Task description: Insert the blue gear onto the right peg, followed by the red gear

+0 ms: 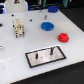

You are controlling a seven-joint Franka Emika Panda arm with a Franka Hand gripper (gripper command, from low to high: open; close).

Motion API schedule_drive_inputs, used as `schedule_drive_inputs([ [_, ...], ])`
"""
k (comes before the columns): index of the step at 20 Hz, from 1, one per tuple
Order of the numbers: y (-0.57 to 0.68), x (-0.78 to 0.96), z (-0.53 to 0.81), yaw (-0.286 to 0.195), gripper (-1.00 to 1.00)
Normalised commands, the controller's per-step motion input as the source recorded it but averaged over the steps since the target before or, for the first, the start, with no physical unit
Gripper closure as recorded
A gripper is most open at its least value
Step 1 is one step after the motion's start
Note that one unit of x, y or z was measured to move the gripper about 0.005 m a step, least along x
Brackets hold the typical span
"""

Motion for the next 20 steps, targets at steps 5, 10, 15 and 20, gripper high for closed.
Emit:
schedule_drive_inputs([
  [5,0.2,-0.49,-0.53,0.0,-1.0],
  [10,0.14,-0.44,-0.62,0.0,-1.0],
  [15,0.06,-0.38,-0.65,0.0,-1.0],
  [20,0.02,-0.23,-0.57,0.0,-1.0],
])
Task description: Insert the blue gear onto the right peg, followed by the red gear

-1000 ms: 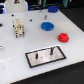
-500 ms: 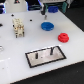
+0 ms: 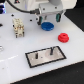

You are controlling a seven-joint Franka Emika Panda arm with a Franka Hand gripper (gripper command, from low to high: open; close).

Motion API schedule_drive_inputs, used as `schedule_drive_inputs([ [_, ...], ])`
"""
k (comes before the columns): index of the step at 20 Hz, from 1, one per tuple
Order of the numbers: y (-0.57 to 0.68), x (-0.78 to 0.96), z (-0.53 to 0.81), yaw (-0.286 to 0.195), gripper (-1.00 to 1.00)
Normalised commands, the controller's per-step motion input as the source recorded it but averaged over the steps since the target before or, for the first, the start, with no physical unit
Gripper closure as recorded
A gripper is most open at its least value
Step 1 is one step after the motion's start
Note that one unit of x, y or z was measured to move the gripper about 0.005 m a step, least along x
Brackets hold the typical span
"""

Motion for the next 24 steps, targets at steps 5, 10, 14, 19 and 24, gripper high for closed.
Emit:
schedule_drive_inputs([
  [5,0.01,-0.15,-0.48,0.0,1.0],
  [10,0.01,-0.18,-0.33,0.0,1.0],
  [14,0.03,-0.13,-0.14,0.0,1.0],
  [19,-0.01,-0.02,0.0,0.0,1.0],
  [24,0.01,0.14,0.19,0.0,1.0],
])
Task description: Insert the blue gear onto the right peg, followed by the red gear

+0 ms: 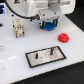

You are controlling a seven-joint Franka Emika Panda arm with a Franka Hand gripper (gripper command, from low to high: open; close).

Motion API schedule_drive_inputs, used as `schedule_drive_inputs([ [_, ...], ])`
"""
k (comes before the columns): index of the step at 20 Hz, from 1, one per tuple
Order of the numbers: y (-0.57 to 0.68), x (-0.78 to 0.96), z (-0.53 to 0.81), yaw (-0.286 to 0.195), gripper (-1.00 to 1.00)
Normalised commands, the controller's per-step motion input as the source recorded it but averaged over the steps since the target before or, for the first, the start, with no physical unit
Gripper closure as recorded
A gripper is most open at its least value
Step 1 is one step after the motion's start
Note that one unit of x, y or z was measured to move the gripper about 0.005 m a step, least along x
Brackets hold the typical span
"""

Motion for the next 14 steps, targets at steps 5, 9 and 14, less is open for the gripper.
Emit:
schedule_drive_inputs([
  [5,-0.04,0.38,0.46,0.0,1.0],
  [9,-0.14,0.63,0.52,0.0,1.0],
  [14,-0.22,0.79,0.51,0.0,1.0],
])
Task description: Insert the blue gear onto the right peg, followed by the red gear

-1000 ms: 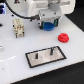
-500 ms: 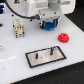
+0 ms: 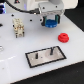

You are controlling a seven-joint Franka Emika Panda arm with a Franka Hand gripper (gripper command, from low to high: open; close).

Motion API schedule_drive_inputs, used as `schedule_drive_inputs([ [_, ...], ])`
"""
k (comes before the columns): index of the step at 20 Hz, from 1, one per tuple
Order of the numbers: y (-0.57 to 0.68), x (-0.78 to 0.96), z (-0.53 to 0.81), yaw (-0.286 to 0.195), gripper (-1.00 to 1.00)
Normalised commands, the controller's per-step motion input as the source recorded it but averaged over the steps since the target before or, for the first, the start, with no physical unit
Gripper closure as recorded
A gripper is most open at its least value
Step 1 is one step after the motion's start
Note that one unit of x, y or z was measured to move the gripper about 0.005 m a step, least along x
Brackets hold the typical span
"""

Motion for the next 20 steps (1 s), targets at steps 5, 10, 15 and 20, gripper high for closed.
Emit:
schedule_drive_inputs([
  [5,-0.19,0.84,0.51,0.0,1.0],
  [10,-0.17,0.85,0.46,0.0,1.0],
  [15,-0.19,0.85,0.41,0.0,1.0],
  [20,-0.18,0.86,0.32,0.0,1.0],
])
